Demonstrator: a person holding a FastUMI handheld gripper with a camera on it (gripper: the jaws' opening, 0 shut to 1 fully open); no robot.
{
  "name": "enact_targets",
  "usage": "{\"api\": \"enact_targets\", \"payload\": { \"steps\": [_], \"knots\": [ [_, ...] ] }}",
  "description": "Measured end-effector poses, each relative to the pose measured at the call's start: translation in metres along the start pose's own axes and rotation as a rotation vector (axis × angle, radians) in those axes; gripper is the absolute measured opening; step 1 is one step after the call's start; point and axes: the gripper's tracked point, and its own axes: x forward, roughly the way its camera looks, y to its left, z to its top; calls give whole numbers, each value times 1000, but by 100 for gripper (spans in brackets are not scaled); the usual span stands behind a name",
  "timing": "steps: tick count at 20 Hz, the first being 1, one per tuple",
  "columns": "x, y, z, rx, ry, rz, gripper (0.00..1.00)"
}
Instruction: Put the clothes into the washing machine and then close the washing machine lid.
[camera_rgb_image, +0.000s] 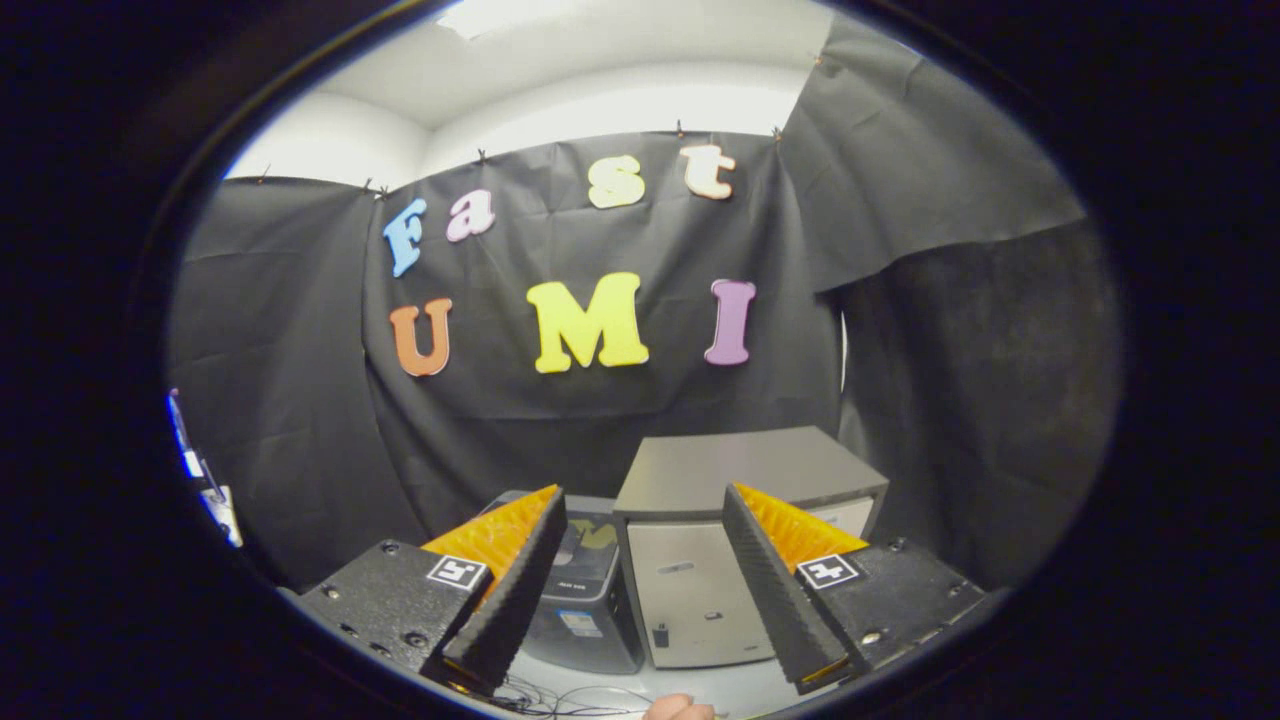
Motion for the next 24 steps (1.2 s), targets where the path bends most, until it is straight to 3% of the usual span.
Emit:
{"api": "enact_targets", "payload": {
  "steps": [10, 24],
  "knots": [
    [-62, 28, 28, -32, -29, -28, 99],
    [-61, 24, 30, -18, -16, -24, 99]
  ]
}}
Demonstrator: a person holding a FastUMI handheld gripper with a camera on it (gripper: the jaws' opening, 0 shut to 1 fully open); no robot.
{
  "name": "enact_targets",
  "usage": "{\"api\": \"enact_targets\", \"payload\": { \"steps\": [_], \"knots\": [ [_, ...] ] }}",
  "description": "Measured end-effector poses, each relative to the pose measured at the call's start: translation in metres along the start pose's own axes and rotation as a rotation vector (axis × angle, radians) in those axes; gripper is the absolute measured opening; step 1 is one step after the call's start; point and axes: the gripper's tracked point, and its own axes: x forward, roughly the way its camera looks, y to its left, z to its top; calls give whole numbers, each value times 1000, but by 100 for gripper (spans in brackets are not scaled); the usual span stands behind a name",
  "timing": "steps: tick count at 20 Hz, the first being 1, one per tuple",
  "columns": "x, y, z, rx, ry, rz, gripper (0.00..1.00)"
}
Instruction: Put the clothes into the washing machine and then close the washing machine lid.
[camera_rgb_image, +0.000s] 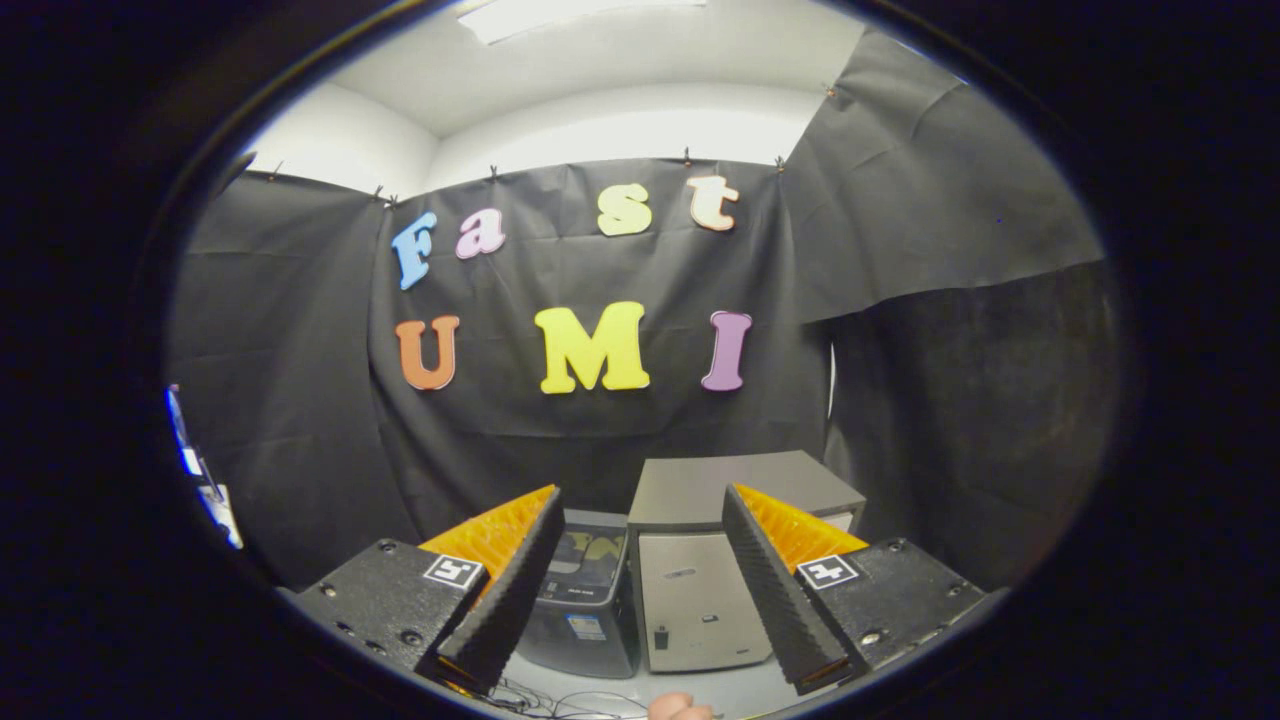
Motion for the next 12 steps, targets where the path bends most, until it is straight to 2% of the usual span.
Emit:
{"api": "enact_targets", "payload": {
  "steps": [12],
  "knots": [
    [12, -1, -5, -29, 33, 20, 99]
  ]
}}
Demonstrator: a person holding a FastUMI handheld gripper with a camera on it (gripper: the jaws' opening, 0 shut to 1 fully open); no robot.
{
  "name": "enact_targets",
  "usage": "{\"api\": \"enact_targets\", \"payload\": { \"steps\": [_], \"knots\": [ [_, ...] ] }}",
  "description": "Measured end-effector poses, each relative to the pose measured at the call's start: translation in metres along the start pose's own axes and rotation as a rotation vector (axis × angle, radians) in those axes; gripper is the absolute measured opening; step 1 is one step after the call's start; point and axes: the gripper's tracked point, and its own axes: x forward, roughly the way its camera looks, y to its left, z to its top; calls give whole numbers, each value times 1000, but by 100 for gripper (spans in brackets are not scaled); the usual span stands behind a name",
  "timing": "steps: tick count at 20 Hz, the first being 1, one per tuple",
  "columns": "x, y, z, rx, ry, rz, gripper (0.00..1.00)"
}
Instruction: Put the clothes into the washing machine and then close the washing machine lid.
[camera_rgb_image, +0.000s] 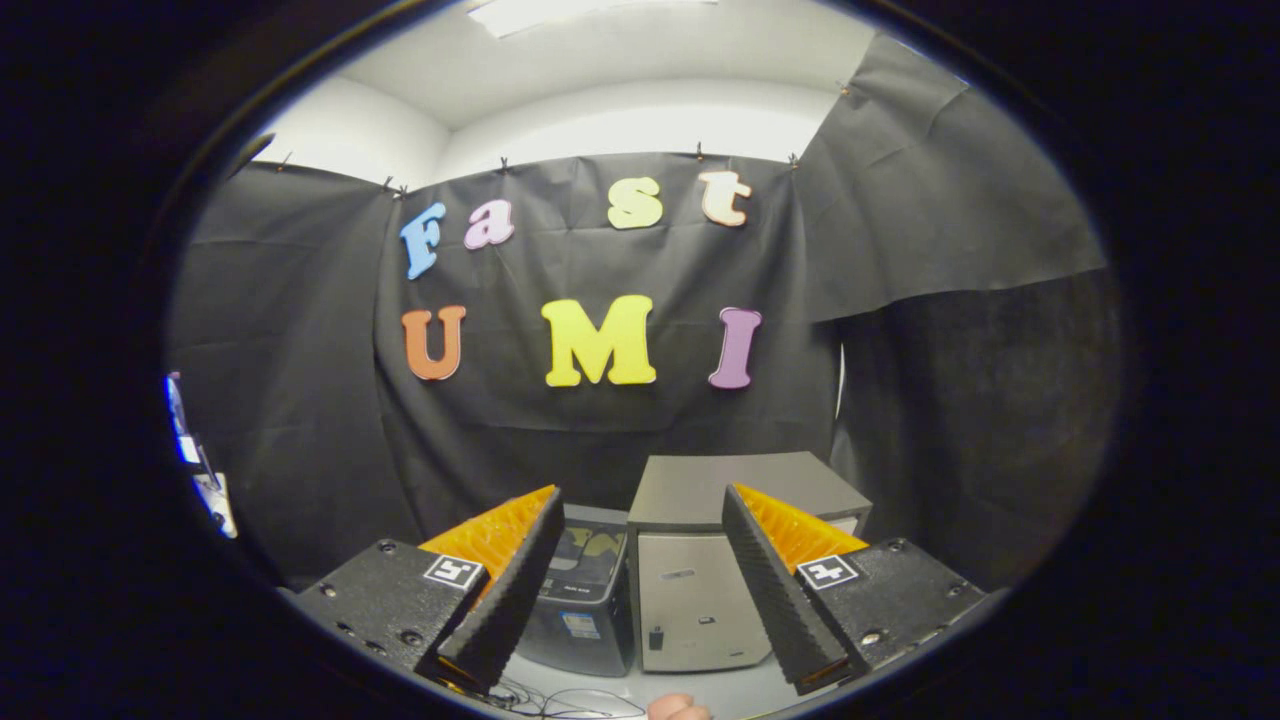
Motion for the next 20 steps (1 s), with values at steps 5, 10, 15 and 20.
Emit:
{"api": "enact_targets", "payload": {
  "steps": [5, 10, 15, 20],
  "knots": [
    [1, -4, 2, 6, 4, -4, 99],
    [6, -11, 7, 20, 4, -17, 99],
    [11, -14, 17, -11, -12, -19, 99],
    [14, -9, 22, -13, -20, -9, 99]
  ]
}}
